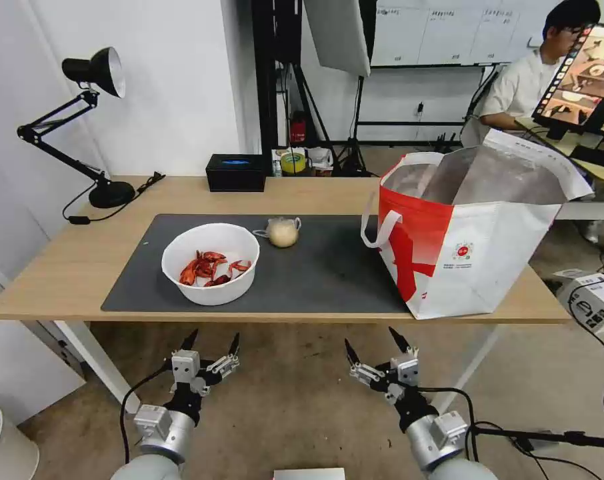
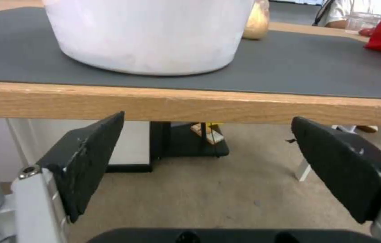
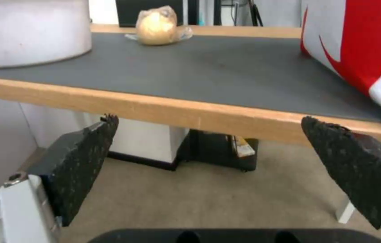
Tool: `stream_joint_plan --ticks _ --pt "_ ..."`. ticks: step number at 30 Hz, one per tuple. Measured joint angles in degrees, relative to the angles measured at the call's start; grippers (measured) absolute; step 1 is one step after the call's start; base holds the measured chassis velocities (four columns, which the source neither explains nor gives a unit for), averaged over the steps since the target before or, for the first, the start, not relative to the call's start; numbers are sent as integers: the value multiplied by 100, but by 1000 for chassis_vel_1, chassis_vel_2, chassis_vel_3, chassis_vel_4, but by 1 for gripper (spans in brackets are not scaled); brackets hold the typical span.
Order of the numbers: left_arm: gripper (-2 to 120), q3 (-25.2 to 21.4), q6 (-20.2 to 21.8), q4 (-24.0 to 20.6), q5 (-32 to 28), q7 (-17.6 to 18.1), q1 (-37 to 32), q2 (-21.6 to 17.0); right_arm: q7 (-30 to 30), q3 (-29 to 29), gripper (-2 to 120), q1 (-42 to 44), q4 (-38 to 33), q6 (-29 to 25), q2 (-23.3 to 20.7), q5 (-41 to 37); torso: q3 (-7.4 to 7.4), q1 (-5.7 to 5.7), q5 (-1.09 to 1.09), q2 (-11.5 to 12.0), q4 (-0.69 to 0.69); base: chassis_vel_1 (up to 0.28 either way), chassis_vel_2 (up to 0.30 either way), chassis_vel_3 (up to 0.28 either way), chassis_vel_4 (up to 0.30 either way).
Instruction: Pick up the trash from the table and place it into the takeout bag.
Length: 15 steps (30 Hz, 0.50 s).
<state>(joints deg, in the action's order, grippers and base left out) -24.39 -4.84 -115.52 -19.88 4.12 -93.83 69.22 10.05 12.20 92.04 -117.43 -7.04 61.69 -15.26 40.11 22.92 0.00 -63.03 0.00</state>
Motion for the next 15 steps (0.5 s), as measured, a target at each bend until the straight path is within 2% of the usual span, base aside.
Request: stream_joint_plan --ticks 15 --pt "100 33 -6 9 3 -4 -2 11 41 -5 100 -5 67 12 33 -2 0 0 0 1 0 0 0 0 0"
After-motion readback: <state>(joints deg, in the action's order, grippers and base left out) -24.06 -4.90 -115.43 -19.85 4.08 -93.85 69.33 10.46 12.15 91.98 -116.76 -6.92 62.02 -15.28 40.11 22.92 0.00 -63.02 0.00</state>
